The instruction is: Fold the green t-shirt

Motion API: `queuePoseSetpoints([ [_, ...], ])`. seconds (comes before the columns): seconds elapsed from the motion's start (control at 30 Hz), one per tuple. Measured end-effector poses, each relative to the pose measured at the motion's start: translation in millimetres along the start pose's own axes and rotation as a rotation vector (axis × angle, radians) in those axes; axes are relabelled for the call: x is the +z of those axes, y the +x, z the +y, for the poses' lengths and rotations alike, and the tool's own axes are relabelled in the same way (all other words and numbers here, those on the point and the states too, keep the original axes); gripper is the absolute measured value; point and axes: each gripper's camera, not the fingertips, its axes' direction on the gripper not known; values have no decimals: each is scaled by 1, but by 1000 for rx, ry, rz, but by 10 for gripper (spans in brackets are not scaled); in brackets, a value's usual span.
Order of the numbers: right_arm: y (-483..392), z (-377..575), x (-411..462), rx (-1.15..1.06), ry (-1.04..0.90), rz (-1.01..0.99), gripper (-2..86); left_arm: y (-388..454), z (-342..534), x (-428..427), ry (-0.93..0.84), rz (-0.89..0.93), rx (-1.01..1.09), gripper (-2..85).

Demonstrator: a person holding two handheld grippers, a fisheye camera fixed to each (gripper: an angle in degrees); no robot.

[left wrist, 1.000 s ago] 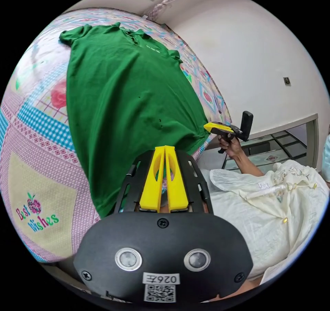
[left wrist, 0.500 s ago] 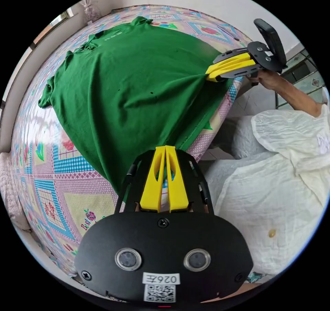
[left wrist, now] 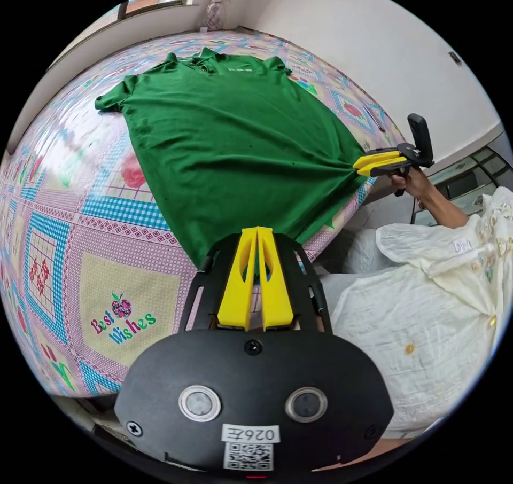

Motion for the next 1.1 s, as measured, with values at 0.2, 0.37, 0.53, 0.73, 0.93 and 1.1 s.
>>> queuePoseSetpoints([
  [0.2, -10, 28, 16, -37, -118, -36, 23, -15, 14, 10, -164, -2, -3, -8],
  [0.37, 1, 54, -22, 86, 42, -37, 7, -16, 17, -18, -113, -35, -23, -8],
  [0.53, 48, 65, -17, 267, 37, 136, -10, -27, -1, 5, -192, -9, 3, -8],
  [0.73, 63, 137, -45, 345, -17, 232, -10, -69, 30, -15, -94, 122, -152, -8],
  [0.93, 56, 156, -79, 407, 181, 183, -9, -90, 40, -24, -66, 217, -230, -9],
  [1.1, 63, 153, -38, 359, -13, 270, -9, -103, 44, -28, -62, 270, -294, -9],
])
